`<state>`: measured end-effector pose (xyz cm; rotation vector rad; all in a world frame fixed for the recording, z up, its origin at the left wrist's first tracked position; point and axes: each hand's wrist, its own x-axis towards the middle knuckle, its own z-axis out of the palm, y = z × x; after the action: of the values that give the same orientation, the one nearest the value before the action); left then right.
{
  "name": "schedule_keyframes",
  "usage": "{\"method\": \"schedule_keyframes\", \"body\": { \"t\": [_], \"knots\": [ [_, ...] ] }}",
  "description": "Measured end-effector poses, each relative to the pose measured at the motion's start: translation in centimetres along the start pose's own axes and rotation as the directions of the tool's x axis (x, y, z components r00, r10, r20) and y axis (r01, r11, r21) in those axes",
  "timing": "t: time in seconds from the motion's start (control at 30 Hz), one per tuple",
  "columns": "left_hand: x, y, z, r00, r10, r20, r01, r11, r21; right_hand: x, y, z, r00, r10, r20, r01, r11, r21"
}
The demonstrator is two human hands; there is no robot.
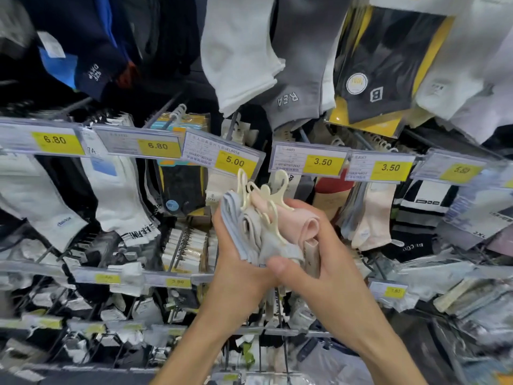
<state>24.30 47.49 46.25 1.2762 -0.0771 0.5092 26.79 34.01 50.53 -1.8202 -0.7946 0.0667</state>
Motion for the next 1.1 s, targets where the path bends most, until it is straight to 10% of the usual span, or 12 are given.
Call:
{"method": "schedule_keyframes", "body": {
  "t": [0.23,0.53,0.87,1.1],
  "knots": [
    [-2.0,-1.5,-1.7,0.948,-0.318,0.000,0.315,0.937,-0.149,-0.1,2.4,0.6,0.976,0.070,-0.206,-0.042,0.989,0.138],
    [-3.3,-3.5,-3.5,0.817,-0.572,-0.068,0.514,0.778,-0.361,-2.0,5.2,0.1,0.930,0.365,0.041,-0.291,0.664,0.689],
    [-6.0,-6.6,-3.0,0.684,-0.730,0.009,0.672,0.625,-0.398,-5.8,9.8,2.7,0.954,0.242,-0.178,-0.216,0.964,0.155],
    [-10.1,-10.2,-2.4,0.693,-0.692,-0.202,0.597,0.708,-0.378,-8.0,11.9,3.8,0.904,0.419,-0.079,-0.411,0.906,0.099]
  ]
}}
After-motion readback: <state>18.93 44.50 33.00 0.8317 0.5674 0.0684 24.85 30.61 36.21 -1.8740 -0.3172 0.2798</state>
